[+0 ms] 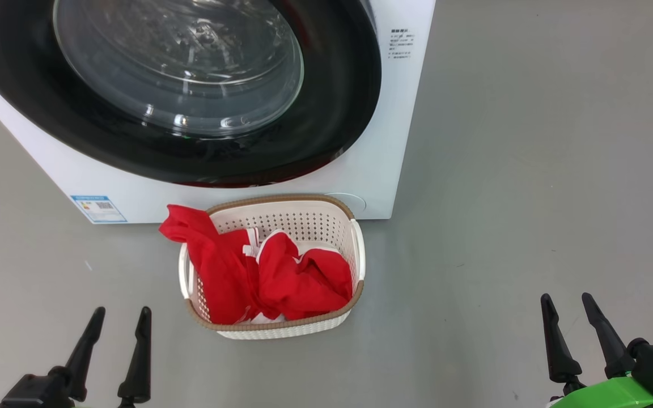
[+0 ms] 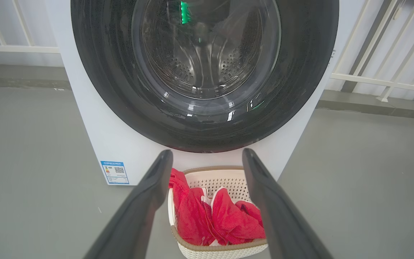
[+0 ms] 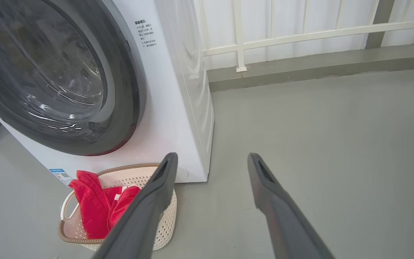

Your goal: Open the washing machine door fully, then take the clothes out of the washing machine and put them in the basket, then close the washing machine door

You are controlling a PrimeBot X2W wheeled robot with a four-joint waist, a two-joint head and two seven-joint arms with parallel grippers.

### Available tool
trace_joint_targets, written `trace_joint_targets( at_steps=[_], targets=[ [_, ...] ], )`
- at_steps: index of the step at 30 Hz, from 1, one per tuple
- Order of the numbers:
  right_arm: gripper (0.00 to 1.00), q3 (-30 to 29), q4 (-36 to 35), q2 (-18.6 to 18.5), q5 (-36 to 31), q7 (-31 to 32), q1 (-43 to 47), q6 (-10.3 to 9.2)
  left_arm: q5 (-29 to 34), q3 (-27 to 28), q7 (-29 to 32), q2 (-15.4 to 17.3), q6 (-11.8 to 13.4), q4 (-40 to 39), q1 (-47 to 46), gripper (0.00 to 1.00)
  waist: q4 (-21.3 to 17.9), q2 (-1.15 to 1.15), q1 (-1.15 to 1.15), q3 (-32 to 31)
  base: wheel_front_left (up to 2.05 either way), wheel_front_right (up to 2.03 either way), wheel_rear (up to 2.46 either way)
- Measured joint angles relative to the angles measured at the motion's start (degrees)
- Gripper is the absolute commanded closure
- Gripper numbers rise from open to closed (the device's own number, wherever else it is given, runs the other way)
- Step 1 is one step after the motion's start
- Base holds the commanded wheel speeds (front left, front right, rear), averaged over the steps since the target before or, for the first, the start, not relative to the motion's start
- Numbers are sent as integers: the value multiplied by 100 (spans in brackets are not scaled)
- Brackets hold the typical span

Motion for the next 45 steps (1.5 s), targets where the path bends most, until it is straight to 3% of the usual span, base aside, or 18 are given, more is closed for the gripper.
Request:
trace_joint_targets(
  at_steps=[2, 3, 11, 45],
  targets=[
    [0, 0, -4, 0, 0, 0, 0, 0, -4, 10, 0, -3, 0, 9, 0, 0, 10, 0, 0, 18, 0, 0, 0],
    [100, 1, -8, 0, 0, 0, 0, 0, -19, 4, 0, -3, 0, 5, 0, 100, 12, 0, 0, 25, 0, 0, 0],
    [100, 67, 444, 137, -3, 26, 2, 1, -78, -113, 59, -278, 8, 435, 63, 100, 12, 0, 0, 25, 0, 0, 0],
    [100, 103, 420, 58, 2115, 500, -70, 1, -2075, -57, 566, -338, 8, 457, 65, 100, 7, 0, 1, -192, 0, 0, 0]
  ],
)
